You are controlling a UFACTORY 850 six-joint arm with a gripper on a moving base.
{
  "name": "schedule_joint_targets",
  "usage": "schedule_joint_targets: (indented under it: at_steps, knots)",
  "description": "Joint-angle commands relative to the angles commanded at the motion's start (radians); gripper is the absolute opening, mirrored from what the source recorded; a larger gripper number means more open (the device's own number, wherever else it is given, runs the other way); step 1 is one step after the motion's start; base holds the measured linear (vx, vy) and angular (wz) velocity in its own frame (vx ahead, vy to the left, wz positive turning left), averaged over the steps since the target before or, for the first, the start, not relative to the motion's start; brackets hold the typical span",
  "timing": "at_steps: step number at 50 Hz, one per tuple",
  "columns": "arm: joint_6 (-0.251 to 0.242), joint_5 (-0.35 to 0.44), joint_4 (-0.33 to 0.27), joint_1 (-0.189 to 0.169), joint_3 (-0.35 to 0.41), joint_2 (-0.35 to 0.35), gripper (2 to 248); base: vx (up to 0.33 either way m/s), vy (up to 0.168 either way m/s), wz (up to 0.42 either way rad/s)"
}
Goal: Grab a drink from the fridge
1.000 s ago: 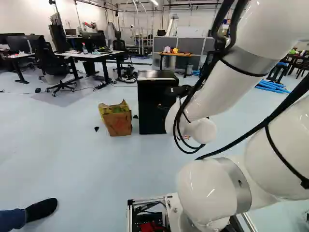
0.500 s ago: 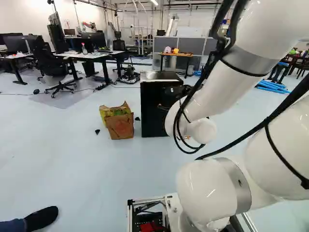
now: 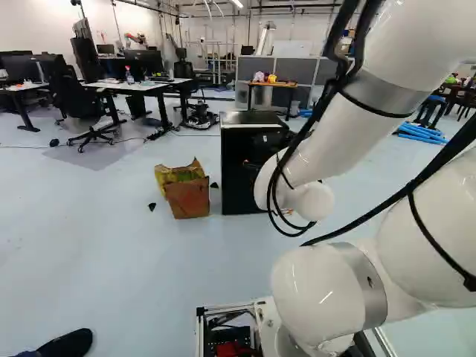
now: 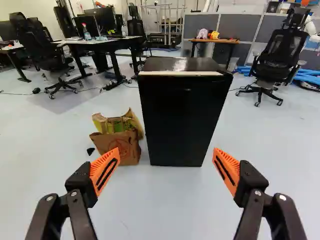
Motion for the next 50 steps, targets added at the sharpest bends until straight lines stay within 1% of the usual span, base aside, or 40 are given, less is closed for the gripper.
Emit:
schedule_joint_targets:
  at_steps: [50]
  knots:
    - [0.000,0.000,0.000,0.000,0.000,0.000,247,0.087,0.081,-0.016]
